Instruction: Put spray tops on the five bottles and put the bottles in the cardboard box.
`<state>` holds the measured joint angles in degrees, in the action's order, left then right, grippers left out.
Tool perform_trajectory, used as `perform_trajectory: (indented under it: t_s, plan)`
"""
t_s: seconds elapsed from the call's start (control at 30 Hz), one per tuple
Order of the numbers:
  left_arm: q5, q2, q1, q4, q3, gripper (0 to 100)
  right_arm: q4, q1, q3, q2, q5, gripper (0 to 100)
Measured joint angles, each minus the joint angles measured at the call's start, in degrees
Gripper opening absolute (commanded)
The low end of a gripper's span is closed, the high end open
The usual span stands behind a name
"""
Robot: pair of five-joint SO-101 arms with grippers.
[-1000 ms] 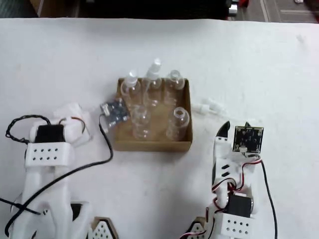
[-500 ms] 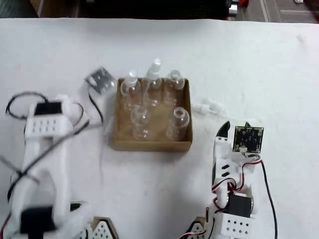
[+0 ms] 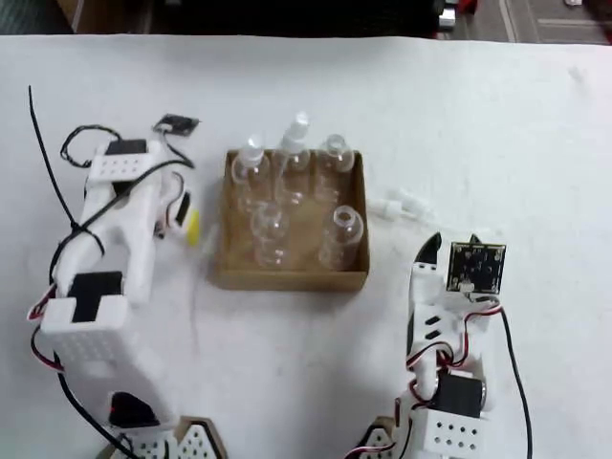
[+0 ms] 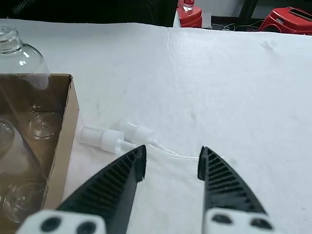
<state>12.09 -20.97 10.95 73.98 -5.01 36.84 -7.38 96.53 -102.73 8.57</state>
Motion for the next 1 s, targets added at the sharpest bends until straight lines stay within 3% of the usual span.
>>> perform_trajectory:
  t_s: [0.27, 0.4, 0.5, 0.63, 0.77, 1.0]
  plan:
    - [-10.5, 0.2, -0.2, 4.0, 1.1, 20, 0.0, 0.0, 0.0, 0.0, 0.0, 15.5]
    - [-11.8, 5.7, -0.2, 6.1, 1.4, 20, 0.0, 0.0, 0.0, 0.0, 0.0, 15.5]
    - [-12.1, 10.5, -1.4, 6.1, -1.6, 25, 0.0, 0.0, 0.0, 0.0, 0.0, 15.5]
    - [-13.1, 12.9, -4.2, 1.7, -8.7, 30, 0.0, 0.0, 0.0, 0.0, 0.0, 15.5]
    - [-19.3, 13.0, -4.0, -2.5, -12.0, 30, 0.1, 0.0, 0.0, 0.0, 0.0, 15.5]
    - [-20.7, 13.0, -4.0, -3.5, -12.7, 30, 0.7, 0.0, 0.0, 0.0, 0.0, 15.5]
